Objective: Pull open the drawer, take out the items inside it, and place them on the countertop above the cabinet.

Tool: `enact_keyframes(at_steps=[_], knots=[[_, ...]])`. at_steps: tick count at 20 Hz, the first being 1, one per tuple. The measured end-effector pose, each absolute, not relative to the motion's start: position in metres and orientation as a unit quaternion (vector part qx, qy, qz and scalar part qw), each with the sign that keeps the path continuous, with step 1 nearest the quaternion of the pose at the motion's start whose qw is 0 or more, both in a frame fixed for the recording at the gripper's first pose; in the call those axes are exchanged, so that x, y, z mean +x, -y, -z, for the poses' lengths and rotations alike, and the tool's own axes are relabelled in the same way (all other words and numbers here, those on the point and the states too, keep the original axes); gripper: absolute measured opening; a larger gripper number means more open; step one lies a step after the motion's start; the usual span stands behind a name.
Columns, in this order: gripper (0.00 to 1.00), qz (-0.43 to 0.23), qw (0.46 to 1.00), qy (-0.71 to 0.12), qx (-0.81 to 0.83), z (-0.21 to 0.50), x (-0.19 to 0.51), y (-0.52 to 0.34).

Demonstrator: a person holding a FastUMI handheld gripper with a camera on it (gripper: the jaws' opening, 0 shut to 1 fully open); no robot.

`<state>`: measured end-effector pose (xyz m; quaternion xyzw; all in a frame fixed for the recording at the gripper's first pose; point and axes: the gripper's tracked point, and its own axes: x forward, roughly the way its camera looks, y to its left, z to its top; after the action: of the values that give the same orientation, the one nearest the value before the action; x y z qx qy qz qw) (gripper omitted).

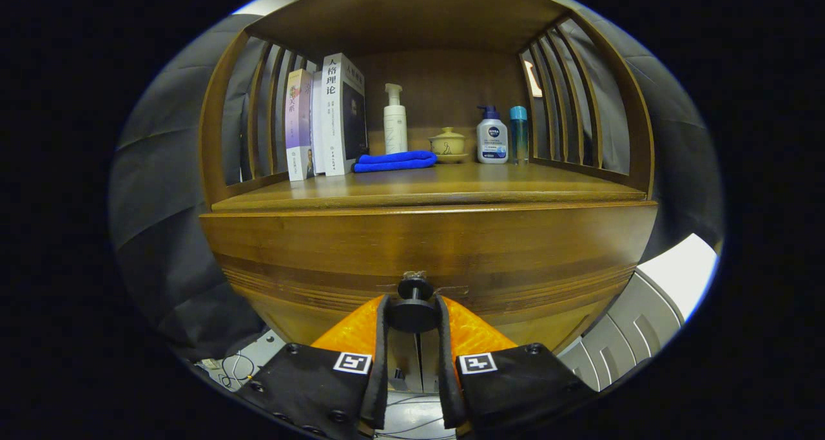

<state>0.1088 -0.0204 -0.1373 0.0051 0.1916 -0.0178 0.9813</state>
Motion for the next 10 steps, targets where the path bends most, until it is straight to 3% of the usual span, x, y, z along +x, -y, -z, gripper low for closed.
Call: enact_keyframes(at_steps=[10], knots=[[0.35, 0.006, 0.981, -0.193, 0.006, 0.136, 0.065, 0.015]])
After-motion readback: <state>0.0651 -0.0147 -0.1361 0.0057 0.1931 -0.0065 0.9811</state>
